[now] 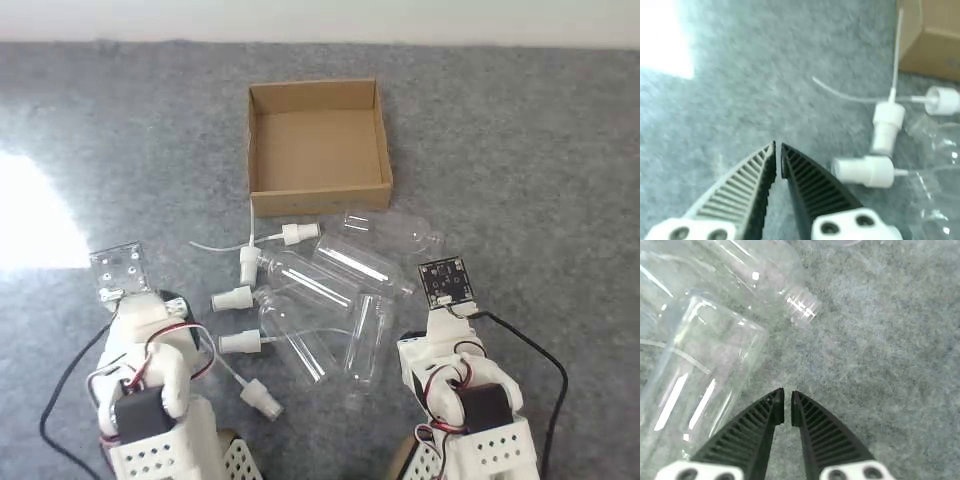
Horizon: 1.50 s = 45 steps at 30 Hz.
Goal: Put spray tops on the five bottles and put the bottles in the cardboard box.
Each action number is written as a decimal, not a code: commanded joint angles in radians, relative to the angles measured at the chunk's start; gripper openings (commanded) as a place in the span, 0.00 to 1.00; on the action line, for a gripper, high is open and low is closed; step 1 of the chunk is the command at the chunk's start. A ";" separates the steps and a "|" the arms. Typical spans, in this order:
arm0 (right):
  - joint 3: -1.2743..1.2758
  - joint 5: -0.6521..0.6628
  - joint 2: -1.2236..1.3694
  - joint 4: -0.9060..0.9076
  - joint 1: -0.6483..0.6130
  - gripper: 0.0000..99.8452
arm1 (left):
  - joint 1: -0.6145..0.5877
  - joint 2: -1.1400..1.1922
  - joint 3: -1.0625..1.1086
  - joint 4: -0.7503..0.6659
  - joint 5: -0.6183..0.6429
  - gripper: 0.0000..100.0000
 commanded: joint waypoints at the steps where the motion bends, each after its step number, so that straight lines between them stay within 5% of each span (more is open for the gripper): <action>1: -0.005 -0.009 -0.028 0.010 0.016 0.01 | -0.069 -0.015 -0.073 -0.003 -0.132 0.01; 4: -0.075 -0.008 -0.028 0.012 0.042 0.01 | -0.135 -0.015 -0.073 -0.021 -0.245 0.01; 8: -0.163 -0.003 -0.028 0.005 0.159 0.01 | -0.229 -0.015 -0.073 -0.060 -0.236 0.01; 14: -0.327 0.356 -0.028 -0.096 0.200 0.07 | -0.245 -0.015 -0.068 -0.066 -0.235 0.01; 24: -0.509 0.390 -0.022 -0.097 0.045 0.07 | -0.324 -0.015 -0.071 -0.066 -0.233 0.01; 34: -0.730 0.371 0.262 -0.019 -0.142 0.07 | -0.322 -0.015 -0.068 -0.066 -0.233 0.01; 45: -0.913 0.015 0.707 0.010 -0.162 0.19 | -0.322 -0.015 -0.065 -0.064 -0.238 0.01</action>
